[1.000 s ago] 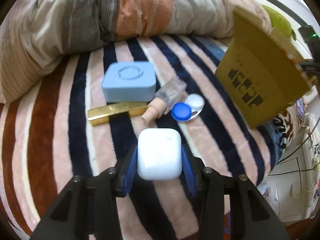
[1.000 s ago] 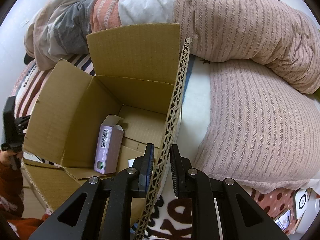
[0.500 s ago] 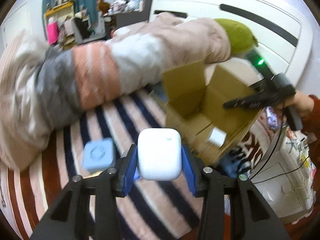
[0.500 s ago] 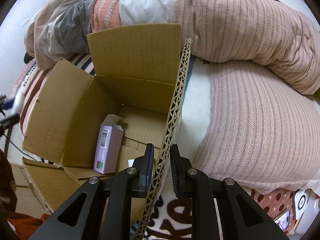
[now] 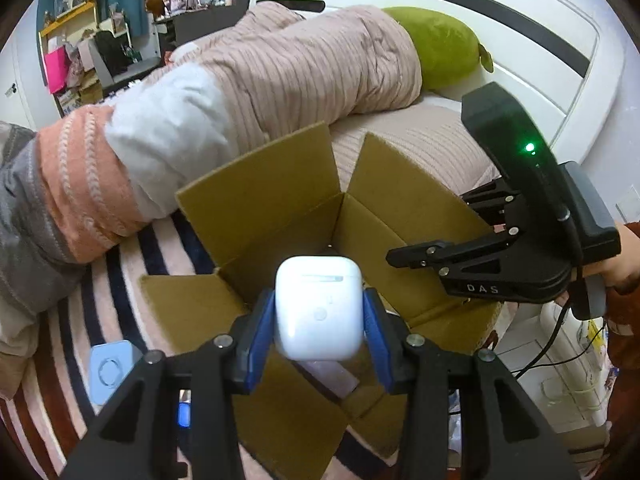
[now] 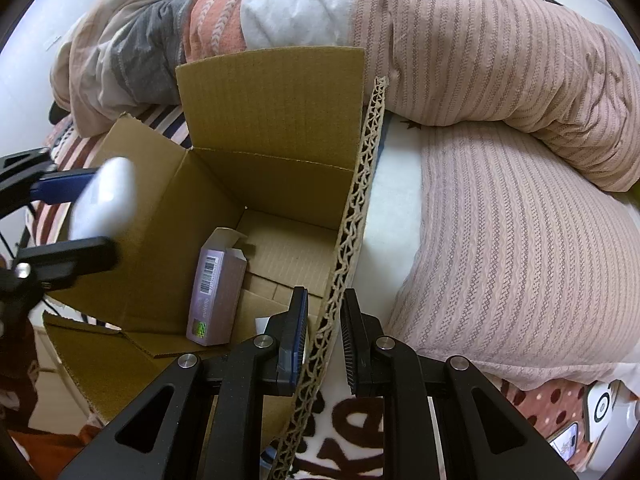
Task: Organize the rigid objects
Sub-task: 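Lower the earbud case into the cardboard box and release it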
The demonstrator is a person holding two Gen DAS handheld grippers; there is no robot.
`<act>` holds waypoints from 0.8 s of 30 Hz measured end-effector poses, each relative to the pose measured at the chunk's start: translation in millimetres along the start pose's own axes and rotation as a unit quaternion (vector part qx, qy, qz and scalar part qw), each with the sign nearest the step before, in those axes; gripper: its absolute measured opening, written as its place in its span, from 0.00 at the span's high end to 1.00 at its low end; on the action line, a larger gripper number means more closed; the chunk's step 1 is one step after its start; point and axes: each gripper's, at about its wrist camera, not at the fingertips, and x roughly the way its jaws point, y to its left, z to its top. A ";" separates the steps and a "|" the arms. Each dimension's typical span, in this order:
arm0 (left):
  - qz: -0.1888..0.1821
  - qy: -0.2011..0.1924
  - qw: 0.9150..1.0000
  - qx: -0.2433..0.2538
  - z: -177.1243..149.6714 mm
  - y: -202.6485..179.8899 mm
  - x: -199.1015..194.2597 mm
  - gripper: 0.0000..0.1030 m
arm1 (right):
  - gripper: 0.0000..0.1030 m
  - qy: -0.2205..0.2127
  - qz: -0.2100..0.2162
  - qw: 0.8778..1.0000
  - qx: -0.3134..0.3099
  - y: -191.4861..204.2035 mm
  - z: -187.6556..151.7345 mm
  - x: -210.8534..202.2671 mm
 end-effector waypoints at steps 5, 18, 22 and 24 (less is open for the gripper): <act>0.004 -0.003 1.000 0.004 -0.4 -1.5 2.3 0.61 | 0.88 0.003 -0.004 1.000 -0.005 2.5 0.6 1.3; 0.046 -0.055 0.997 -0.015 -36.0 41.1 -54.6 0.36 | 0.88 0.007 -0.007 1.000 -0.004 3.6 1.8 4.4; 0.060 -0.062 0.996 -0.031 -62.5 65.4 -68.9 0.31 | 0.88 0.007 -0.009 1.000 -0.004 4.0 2.7 4.6; 0.066 -0.060 0.995 -0.045 -76.5 78.1 -70.3 0.31 | 0.88 0.007 -0.010 1.000 -0.004 3.9 2.9 4.4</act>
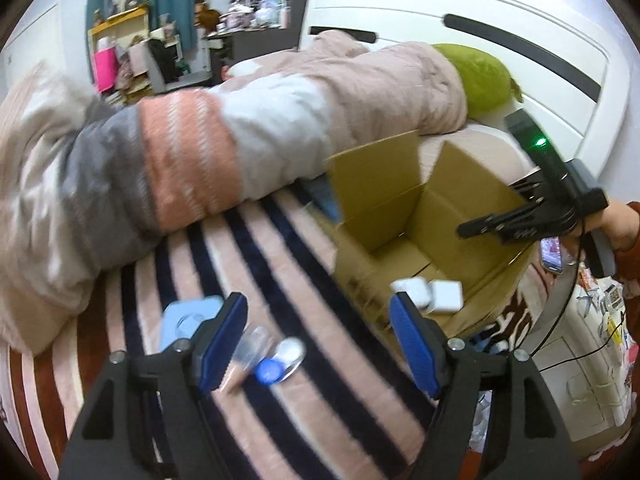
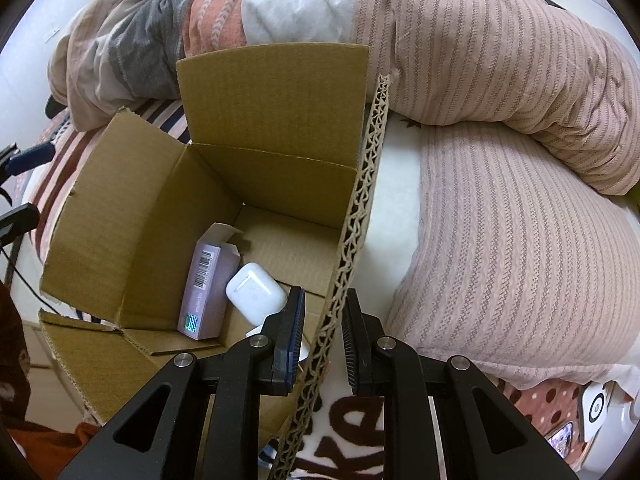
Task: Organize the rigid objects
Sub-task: 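Lower the earbud case into the cardboard box and release it, then grasp the clear pump bottle with the left tool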
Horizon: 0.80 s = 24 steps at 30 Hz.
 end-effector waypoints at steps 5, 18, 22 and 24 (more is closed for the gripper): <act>0.027 0.021 0.999 -0.027 -35.7 34.0 19.5 0.31 | 0.88 0.001 -0.003 1.000 0.001 -0.1 -0.1 0.1; 0.020 0.072 0.996 -0.058 -86.1 53.5 93.2 0.31 | 0.88 0.000 -0.003 1.000 -0.001 -0.3 -0.6 -0.3; 0.044 0.069 0.994 -0.067 -84.9 62.5 104.3 0.34 | 0.88 -0.001 -0.002 1.000 0.000 0.0 -1.7 0.0; 0.034 0.064 0.994 -0.078 -86.0 68.9 107.1 0.50 | 0.88 0.000 -0.001 1.000 0.000 -0.2 -1.5 0.2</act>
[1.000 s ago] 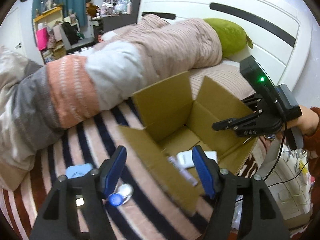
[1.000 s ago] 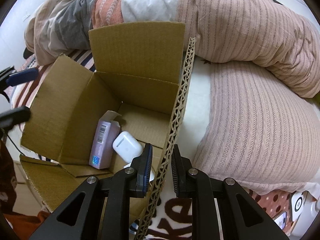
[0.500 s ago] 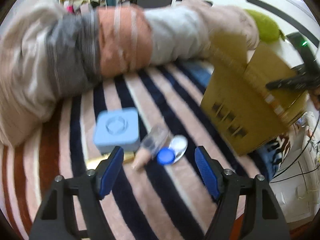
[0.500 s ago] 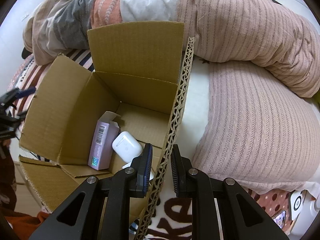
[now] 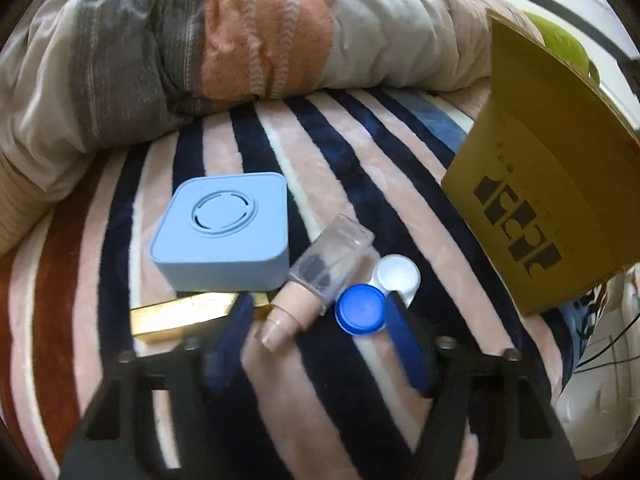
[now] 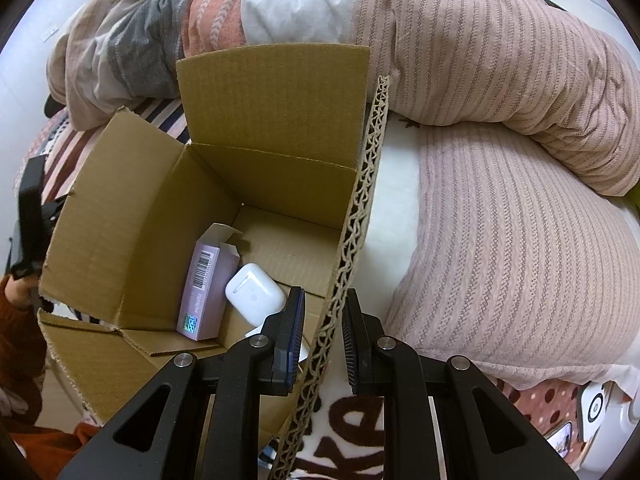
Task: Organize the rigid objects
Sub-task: 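Grasp the clear pump bottle with the left tool, then lower the pump bottle into the cardboard box and release it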
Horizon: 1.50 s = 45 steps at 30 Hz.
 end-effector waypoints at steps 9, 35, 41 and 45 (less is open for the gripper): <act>-0.013 0.008 1.000 0.016 14.3 -1.5 12.3 0.65 | 0.87 0.000 -0.001 1.000 0.000 1.1 0.6 -0.7; -0.082 -0.129 0.983 0.101 90.7 -92.7 -120.3 0.77 | 0.87 0.000 -0.001 1.000 -0.003 2.7 0.8 -1.1; -0.100 -0.101 0.981 0.131 113.7 -142.8 -103.1 0.77 | 0.87 0.000 -0.001 1.000 -0.004 1.9 1.0 -1.3; -0.115 -0.045 0.984 0.126 119.4 -163.8 -65.3 0.77 | 0.86 0.000 0.000 1.000 -0.005 2.1 1.0 -1.5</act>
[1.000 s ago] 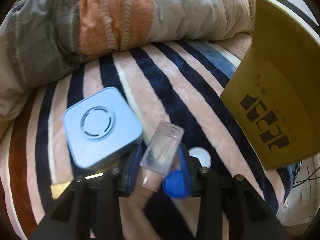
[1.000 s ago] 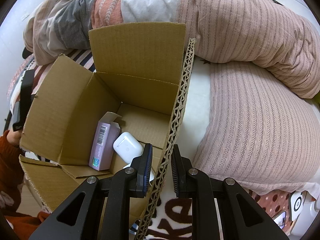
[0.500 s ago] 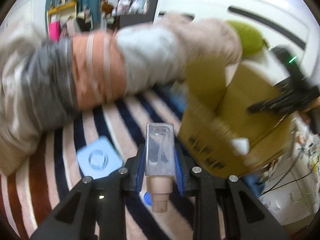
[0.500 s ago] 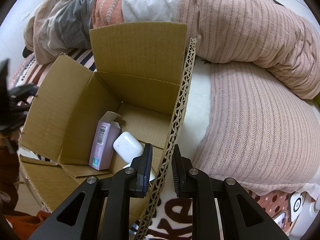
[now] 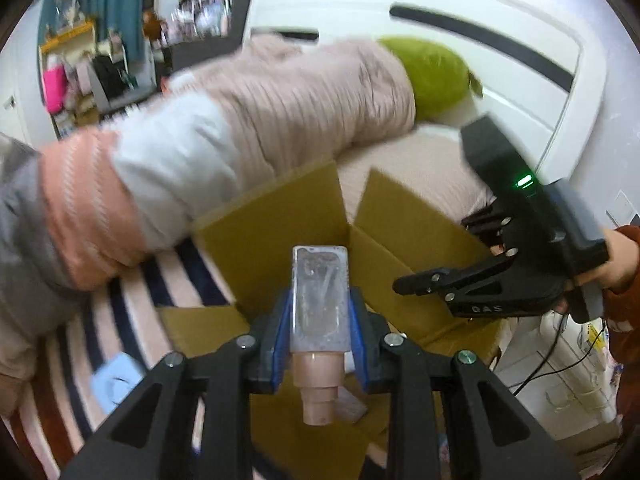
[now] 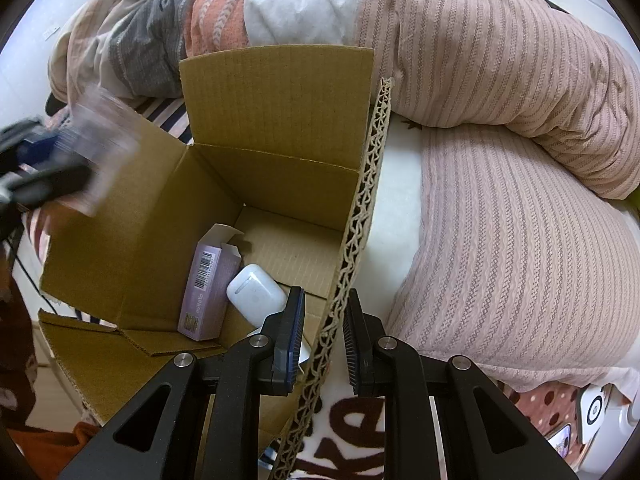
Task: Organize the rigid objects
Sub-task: 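Lower the pump bottle into the cardboard box and release it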
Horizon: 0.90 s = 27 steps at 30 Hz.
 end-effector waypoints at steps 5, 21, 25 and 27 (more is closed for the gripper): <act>-0.016 0.042 0.999 -0.011 -0.2 -9.0 32.0 0.77 | 0.86 0.000 0.002 1.000 0.000 -0.6 0.1 -0.3; 0.027 -0.025 0.999 -0.003 -8.6 -9.3 -30.3 0.13 | 0.85 -0.001 0.001 1.000 0.001 0.0 0.2 -0.6; 0.050 -0.043 0.998 0.005 -18.8 -5.9 -59.5 0.11 | 0.85 0.001 -0.002 1.000 0.002 -0.3 0.7 0.2; 0.065 -0.051 0.996 0.010 -28.3 -3.5 -73.9 0.01 | 0.85 0.002 -0.003 1.000 0.001 0.5 1.0 0.7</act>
